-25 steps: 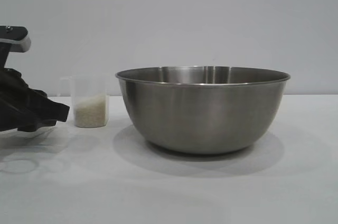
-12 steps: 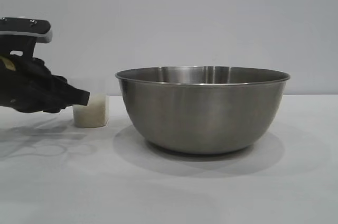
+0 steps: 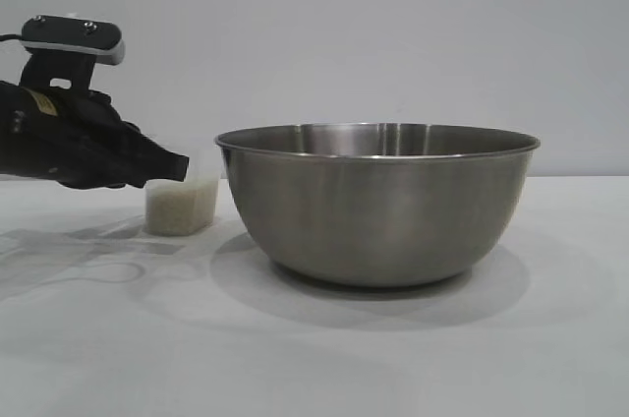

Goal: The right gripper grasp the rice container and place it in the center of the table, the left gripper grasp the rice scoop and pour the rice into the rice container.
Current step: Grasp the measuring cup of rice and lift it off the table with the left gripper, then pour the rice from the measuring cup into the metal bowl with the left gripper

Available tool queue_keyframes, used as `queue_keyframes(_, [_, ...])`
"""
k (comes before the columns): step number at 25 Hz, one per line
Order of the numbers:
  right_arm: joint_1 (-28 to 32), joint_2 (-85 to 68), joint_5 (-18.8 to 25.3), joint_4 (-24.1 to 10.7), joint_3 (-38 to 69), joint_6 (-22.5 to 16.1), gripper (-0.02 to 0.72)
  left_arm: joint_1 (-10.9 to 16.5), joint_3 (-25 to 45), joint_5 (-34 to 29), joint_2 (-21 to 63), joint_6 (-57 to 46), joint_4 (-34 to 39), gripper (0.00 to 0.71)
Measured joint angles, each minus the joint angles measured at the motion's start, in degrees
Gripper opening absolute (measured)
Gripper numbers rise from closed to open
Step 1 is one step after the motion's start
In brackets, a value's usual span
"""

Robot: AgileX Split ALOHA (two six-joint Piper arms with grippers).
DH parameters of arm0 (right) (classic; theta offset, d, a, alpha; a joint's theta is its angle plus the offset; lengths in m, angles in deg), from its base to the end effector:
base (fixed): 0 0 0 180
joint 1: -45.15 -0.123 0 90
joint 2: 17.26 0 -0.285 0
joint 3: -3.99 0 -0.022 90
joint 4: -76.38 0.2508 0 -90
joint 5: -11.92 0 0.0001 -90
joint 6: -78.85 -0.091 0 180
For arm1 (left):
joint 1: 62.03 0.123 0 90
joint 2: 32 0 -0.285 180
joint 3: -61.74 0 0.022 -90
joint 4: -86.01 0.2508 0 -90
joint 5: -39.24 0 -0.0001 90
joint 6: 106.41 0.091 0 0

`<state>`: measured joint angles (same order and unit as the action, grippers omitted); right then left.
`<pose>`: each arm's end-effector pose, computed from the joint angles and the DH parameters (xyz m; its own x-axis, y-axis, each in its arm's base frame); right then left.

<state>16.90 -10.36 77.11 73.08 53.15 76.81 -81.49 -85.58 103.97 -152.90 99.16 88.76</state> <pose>-0.0061 -0.0087 0.2683 -0.4614 -0.2350 -0.8555 -0.4281 0.9036 -0.0173 0.3462 -0.1265 0.1544 0.1847 0.4116 -0.8925 0.3254 0.8313 0.4507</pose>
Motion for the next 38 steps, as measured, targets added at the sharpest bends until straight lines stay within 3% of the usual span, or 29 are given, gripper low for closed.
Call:
queue_keyframes(6, [0.0, 0.0, 0.0, 0.0, 0.0, 0.0, 0.44, -1.1, -0.2, 0.1, 4.8, 19.7, 16.2, 0.0])
queue_keyframes(12, [0.0, 0.0, 0.0, 0.0, 0.0, 0.0, 0.44, -6.3, -0.4, -1.0, 4.8, 43.4, 18.1, 0.0])
queue_keyframes(13, [0.0, 0.0, 0.0, 0.0, 0.0, 0.0, 0.388, -7.1, -0.4, -1.6, 4.8, 46.7, 18.3, 0.0])
queue_keyframes(15, [0.0, 0.0, 0.0, 0.0, 0.0, 0.0, 0.388, -8.0, -0.4, -2.6, 4.8, 51.6, 19.4, 0.0])
queue_keyframes(17, [0.0, 0.0, 0.0, 0.0, 0.0, 0.0, 0.334, -8.5, -0.4, -3.7, 4.8, 56.9, 21.0, 0.0])
queue_keyframes(21, [0.0, 0.0, 0.0, 0.0, 0.0, 0.0, 0.337, -8.5, -0.4, -5.5, 4.8, 67.2, 24.1, 0.0])
queue_keyframes(29, [0.0, 0.0, 0.0, 0.0, 0.0, 0.0, 0.337, -8.5, -1.8, -7.1, 4.6, 78.5, 32.9, 0.0])
queue_keyframes(38, [0.0, 0.0, 0.0, 0.0, 0.0, 0.0, 0.337, -9.1, -3.6, -8.2, 4.6, 86.2, 37.9, 0.0])
